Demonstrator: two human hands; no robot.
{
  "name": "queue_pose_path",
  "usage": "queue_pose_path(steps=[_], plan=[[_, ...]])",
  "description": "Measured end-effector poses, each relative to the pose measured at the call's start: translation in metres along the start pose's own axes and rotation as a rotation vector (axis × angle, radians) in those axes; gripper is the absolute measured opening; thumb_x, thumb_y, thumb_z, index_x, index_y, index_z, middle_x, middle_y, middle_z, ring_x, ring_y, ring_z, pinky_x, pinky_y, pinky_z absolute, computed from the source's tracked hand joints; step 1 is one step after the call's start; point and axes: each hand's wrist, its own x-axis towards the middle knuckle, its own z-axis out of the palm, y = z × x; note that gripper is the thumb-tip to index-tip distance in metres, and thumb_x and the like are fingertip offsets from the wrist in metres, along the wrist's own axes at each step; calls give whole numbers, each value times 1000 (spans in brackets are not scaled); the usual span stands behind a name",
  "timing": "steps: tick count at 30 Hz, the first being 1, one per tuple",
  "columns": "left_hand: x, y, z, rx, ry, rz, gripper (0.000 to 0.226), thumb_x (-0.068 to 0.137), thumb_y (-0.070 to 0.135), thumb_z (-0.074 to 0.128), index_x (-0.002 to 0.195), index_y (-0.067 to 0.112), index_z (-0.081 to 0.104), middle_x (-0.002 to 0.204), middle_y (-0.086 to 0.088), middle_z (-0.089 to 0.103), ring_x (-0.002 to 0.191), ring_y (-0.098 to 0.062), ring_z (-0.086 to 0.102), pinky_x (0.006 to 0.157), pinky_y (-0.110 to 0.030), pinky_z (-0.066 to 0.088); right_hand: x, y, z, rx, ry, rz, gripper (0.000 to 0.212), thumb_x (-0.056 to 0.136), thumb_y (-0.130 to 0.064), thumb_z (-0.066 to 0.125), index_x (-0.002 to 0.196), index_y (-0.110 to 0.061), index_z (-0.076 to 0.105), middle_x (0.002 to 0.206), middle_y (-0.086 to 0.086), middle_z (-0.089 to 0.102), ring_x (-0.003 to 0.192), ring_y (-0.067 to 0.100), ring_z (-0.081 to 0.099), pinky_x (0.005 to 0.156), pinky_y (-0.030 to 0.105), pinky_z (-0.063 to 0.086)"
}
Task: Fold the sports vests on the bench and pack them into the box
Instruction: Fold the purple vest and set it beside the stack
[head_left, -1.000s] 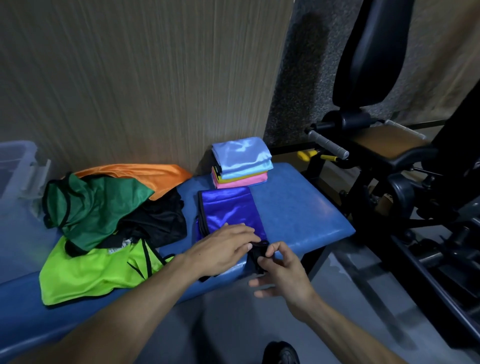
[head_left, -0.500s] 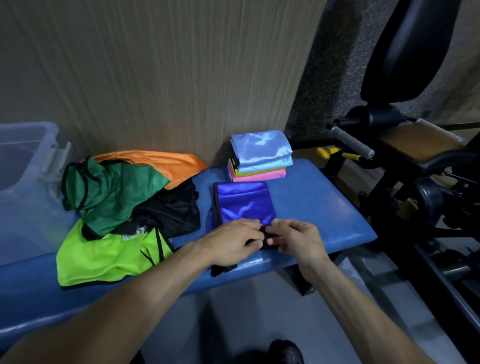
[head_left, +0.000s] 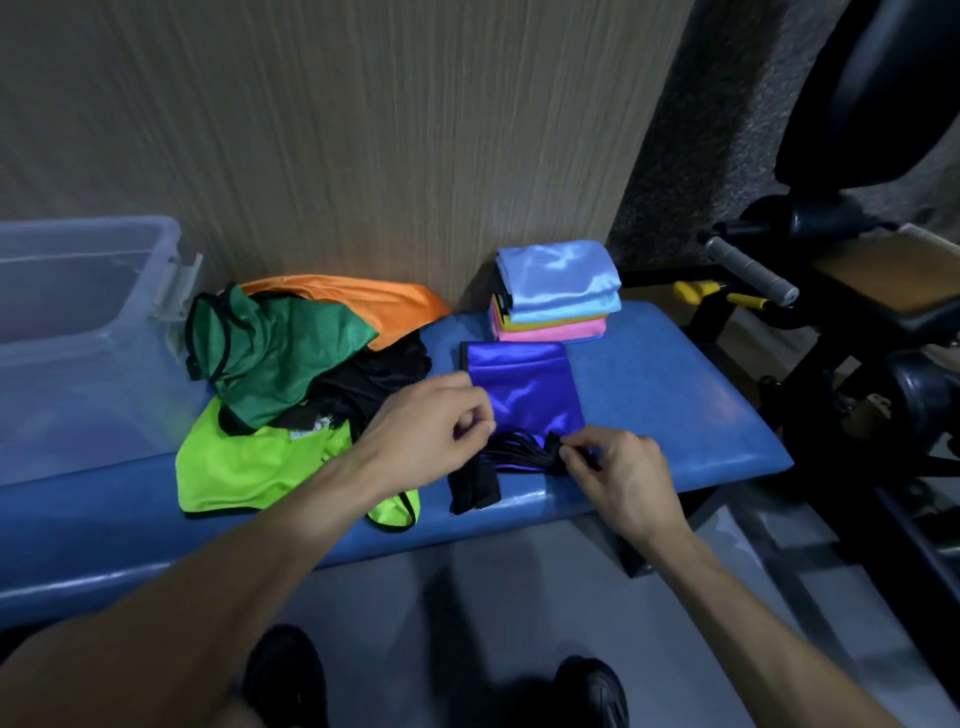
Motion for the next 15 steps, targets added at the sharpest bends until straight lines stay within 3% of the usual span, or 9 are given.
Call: queue_pose_path(steps=[2,4,7,12,15], plan=[[-21,10,-8,148,-74,-67,40,79,71,53,84,32,56,75,16,49,70,-4,49,64,-34,49,2,0,2,-29,13,-43,4,88,-27,73,90,-27,76,90,-5,71,84,25,67,71,38,53],[-40,22,-4,271,-191,-84,55,74,83,51,98,34,51,83,18,51,82,-10,58,66,-33,46,3,-1,5,-64,40,-102,2,87,-22,73,87,-22,75,94,-2,62,82,29,62,71,42,53],[-54,29,17,367,-216,-61,54,85,75,51,125,39,43,109,12,59,102,-21,66,72,-37,48,5,-4,8,-170,103,-191,3,85,-16,75,85,-20,75,95,-1,62,81,30,53,67,44,50],[-57,25,28,355,-55,-41,33,94,56,37,112,35,55,97,7,61,86,-24,69,58,-38,50,5,-6,7,-218,85,-250,9,88,-15,72,81,-21,72,86,-4,67,83,30,54,67,42,46],[-63,25,28,279,-45,-28,29,96,45,49,123,34,53,107,11,61,99,-21,66,66,-41,56,4,-4,6,-225,67,-254,11,90,-16,70,80,-21,71,85,-3,67,83,30,56,68,41,46]])
